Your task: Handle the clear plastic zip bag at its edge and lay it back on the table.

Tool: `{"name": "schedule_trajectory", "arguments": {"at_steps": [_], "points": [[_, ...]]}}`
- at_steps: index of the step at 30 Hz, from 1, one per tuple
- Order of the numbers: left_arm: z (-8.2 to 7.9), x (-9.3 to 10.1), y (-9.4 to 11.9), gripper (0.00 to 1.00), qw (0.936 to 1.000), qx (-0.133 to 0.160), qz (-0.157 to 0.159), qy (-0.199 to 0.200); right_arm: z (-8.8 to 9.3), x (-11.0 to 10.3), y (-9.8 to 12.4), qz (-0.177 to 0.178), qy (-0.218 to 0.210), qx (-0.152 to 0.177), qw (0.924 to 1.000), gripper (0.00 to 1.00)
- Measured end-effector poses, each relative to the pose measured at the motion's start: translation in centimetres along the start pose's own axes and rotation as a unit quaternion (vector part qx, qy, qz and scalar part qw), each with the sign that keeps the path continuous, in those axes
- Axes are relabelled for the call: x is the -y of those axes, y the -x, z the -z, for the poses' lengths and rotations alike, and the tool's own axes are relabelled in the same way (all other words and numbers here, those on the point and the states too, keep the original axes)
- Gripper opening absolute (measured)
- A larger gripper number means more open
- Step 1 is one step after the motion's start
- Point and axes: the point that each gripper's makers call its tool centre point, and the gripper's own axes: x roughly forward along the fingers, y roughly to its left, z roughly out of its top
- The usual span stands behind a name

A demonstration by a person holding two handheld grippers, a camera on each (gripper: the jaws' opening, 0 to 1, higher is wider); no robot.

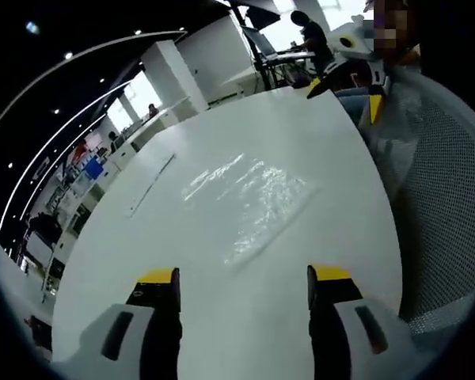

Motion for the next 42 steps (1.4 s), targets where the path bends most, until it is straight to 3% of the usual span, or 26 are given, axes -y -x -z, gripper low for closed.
{"name": "schedule_trajectory", "arguments": {"at_steps": [14,19,21,26,34,42], "points": [[0.2,-0.9,-1.8,0.56,0.9969,-0.017,0.034,-0.069,0.0,0.2,0.0,0.002,-0.002,0.002,1.0,0.96],[0.3,-0.6,-2.4,0.53,0.9935,-0.026,0.052,-0.098,-0.1,0.0,0.0,0.002,-0.001,0.001,1.0,0.95],[1.0,-0.9,-2.6,0.51,0.9875,-0.051,0.06,-0.137,-0.2,0.0,0.0,0.001,-0.001,0.001,1.0,0.95],[0.8,-1.2,-3.2,0.46,0.988,-0.041,0.062,-0.136,-0.2,-0.2,0.1,0.0,-0.001,-0.001,1.0,0.94],[1.4,-0.4,-4.5,0.4,0.9756,-0.059,0.094,-0.189,-0.3,-0.2,0.2,0.002,-0.002,0.0,1.0,0.93],[1.3,-0.7,-5.5,0.38,0.9718,-0.062,0.105,-0.202,-0.4,-0.1,0.3,0.003,-0.002,0.003,1.0,0.92]]}}
